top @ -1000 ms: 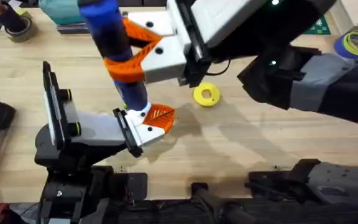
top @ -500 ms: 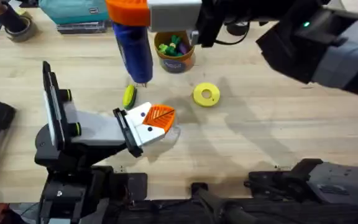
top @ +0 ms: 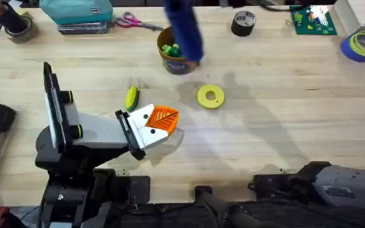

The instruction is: Pick up the gripper from the table and insert it into the empty holder that is missing its gripper. Then pick up a screw, insert it into the mounting hole, and use the screwdriver to tighten it. Finally, clean up the table by picking up the vegetable and placing it into the bucket.

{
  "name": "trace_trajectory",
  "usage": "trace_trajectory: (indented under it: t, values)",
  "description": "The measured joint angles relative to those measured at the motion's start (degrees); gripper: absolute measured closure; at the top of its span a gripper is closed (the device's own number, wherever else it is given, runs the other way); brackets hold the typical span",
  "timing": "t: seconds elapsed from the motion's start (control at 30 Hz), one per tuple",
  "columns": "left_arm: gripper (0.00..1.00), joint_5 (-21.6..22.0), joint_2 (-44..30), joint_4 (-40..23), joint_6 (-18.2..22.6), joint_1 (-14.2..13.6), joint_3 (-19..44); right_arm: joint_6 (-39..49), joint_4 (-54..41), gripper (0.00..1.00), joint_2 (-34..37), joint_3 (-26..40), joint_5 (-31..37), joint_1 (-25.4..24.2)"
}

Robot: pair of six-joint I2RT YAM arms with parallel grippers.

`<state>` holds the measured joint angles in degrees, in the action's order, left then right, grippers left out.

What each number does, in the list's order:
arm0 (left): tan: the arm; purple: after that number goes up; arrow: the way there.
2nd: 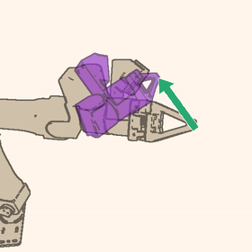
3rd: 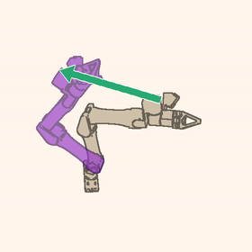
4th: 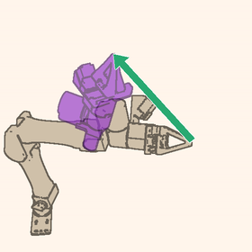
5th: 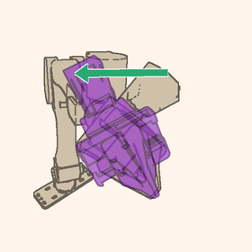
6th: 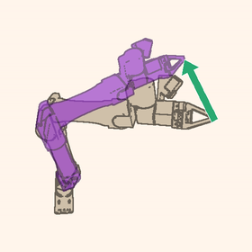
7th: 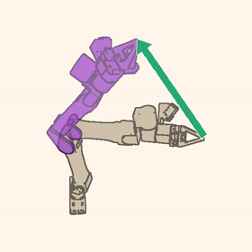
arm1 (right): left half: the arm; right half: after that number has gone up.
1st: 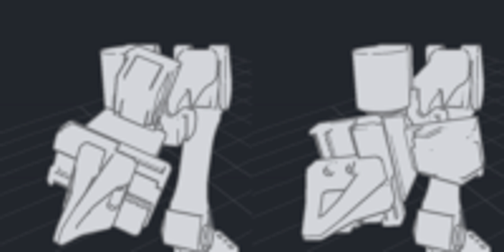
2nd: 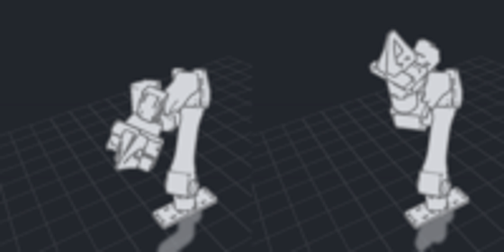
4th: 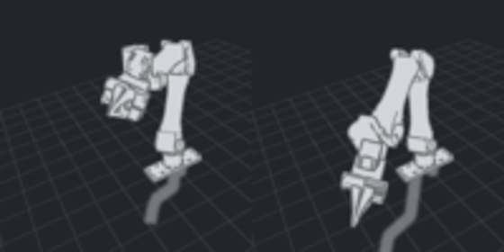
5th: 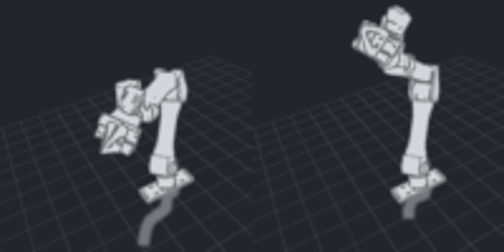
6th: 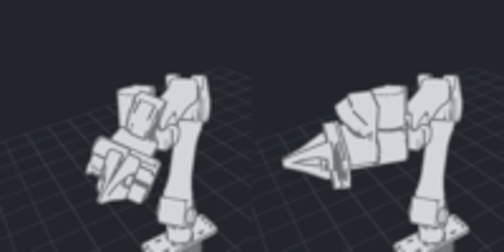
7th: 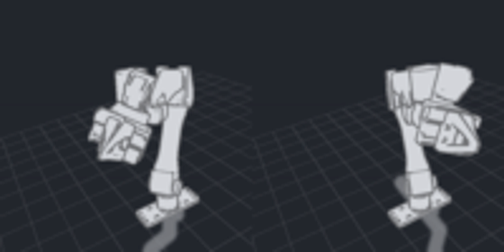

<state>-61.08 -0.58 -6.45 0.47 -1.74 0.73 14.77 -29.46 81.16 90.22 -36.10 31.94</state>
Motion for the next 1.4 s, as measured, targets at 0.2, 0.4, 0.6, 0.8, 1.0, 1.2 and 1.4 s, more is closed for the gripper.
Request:
trace_trajectory:
  t: [0.2, 0.4, 0.6, 0.8, 1.0, 1.2, 1.4]
  values:
    - [0.985, 0.0, 0.0, 0.0, 0.0, 0.0, 0.0, 10.2, -10.6, 0.977, -0.7, 1.0, 13.8, -3.7]
    - [0.985, 0.0, 0.0, 0.0, 0.0, 0.0, 0.0, 16.0, -19.8, 0.977, -0.2, 1.1, 26.6, -9.2]
    - [0.985, 0.0, 0.0, 0.0, 0.0, 0.0, 0.0, 24.3, -31.6, 0.977, 4.7, 1.1, 32.8, -13.7]
    - [0.985, 0.0, 0.0, 0.0, 0.0, 0.0, 0.0, 31.4, -29.9, 0.977, 11.3, -0.5, 37.1, -15.8]
    - [0.985, 0.0, 0.0, 0.0, 0.0, 0.0, 0.0, 39.6, -24.8, 0.977, 16.1, -7.4, 38.1, -18.7]
    - [0.985, 0.0, 0.0, 0.0, 0.0, 0.0, 0.0, 44.7, -19.7, 0.977, 22.0, -10.1, 38.5, -21.1]
    - [0.985, 0.0, 0.0, 0.0, 0.0, 0.0, 0.0, 48.6, -16.9, 0.977, 27.0, -10.1, 38.7, -21.5]
